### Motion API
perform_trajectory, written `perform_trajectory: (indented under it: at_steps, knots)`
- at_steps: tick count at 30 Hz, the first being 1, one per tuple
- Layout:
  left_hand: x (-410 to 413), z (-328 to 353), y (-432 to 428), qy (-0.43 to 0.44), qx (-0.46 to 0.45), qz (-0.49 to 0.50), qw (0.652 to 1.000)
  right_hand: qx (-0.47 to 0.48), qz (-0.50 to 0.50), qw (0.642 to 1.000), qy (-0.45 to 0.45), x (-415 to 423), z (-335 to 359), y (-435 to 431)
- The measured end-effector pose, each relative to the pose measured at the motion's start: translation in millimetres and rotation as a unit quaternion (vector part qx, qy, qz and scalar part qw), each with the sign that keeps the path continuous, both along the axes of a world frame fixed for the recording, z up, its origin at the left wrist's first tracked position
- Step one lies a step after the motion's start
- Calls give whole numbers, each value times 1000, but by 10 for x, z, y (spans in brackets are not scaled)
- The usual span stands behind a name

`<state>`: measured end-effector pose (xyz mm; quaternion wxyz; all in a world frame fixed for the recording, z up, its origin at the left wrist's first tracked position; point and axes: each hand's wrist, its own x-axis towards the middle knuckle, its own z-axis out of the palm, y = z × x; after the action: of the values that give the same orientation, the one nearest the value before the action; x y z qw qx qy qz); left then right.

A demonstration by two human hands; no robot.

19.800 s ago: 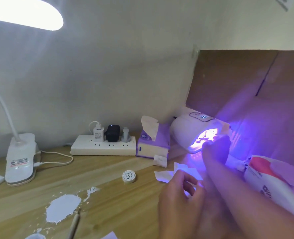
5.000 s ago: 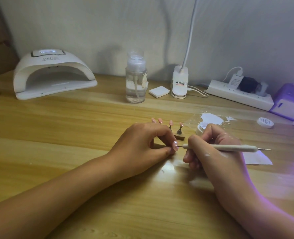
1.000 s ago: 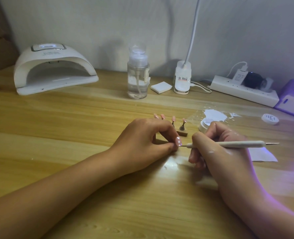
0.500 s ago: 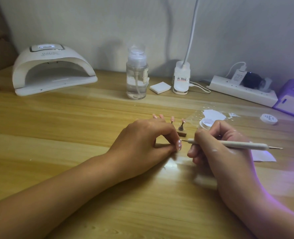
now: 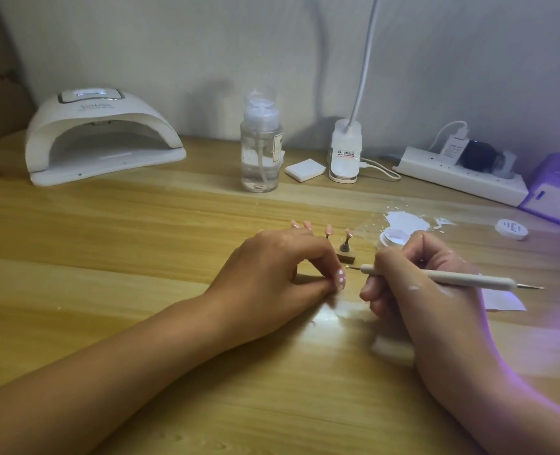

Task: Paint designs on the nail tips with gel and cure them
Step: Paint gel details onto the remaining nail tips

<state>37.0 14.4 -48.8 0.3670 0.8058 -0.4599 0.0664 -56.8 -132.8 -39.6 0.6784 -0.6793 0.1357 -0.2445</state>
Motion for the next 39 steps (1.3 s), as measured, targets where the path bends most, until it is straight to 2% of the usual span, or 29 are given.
perform_trajectory:
  at_steps: [5, 13, 39]
  knots:
    - [-7, -8, 5, -3, -43, -1, 999, 52, -25, 997, -45, -23, 11, -43]
    - [-6, -9, 20, -3, 1, -7, 1000, -2, 28, 999, 22, -20, 32, 28]
    - [19, -20, 23, 6, -3, -14, 1000, -11, 13, 999, 29, 28, -10, -2]
